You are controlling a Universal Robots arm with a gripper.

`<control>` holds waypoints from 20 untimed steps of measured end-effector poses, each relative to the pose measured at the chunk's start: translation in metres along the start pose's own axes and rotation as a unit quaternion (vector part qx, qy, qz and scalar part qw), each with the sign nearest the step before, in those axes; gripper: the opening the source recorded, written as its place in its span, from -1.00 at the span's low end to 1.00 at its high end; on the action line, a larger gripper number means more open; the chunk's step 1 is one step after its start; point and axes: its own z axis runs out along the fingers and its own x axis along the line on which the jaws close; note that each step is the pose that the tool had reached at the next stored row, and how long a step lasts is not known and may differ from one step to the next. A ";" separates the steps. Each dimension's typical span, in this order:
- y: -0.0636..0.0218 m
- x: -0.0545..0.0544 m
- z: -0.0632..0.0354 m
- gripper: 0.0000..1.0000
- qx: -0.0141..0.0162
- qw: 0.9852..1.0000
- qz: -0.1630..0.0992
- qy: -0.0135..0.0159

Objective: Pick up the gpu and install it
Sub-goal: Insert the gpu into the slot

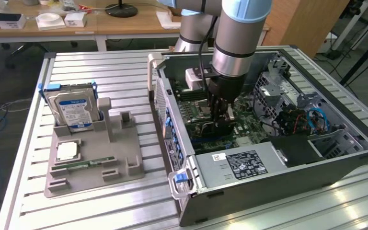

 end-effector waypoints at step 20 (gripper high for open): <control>-0.0004 0.000 -0.0123 0.01 0.000 1.000 0.000 0.000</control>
